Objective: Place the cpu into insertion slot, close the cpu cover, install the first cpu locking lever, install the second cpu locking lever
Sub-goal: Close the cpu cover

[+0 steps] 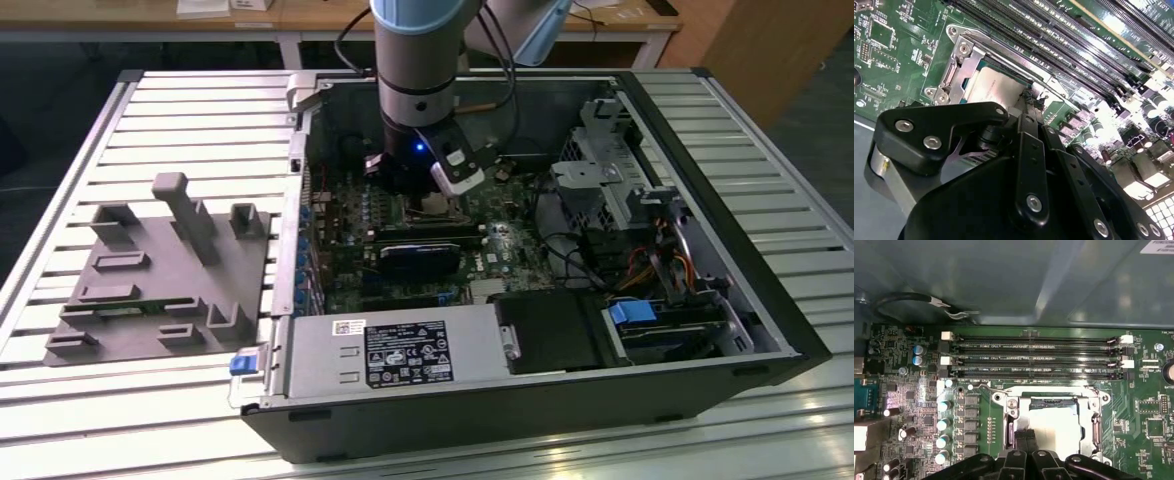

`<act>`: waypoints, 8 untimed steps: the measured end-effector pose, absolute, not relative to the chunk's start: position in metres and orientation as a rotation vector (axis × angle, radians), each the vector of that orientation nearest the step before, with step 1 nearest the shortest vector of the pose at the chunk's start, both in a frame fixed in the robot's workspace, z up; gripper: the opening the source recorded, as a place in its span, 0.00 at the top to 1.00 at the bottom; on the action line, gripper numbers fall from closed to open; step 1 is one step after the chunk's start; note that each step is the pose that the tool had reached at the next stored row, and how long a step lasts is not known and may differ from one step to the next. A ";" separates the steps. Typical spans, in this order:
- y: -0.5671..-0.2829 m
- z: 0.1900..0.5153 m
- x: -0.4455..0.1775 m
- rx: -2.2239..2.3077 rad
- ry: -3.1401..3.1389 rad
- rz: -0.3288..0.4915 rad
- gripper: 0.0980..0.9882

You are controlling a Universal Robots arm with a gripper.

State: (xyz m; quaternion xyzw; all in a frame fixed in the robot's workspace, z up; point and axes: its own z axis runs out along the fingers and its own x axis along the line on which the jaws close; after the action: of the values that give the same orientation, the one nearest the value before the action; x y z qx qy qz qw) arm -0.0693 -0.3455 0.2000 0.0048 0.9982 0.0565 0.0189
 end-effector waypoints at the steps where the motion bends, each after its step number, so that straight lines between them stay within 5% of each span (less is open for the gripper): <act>1: -0.345 0.200 -0.069 0.015 3.099 0.174 1.00; 8: -0.344 0.199 -0.069 0.015 3.099 0.173 1.00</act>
State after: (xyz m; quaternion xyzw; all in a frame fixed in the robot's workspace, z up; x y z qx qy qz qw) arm -0.0685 -0.3441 0.1995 0.0047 0.9983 0.0558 0.0191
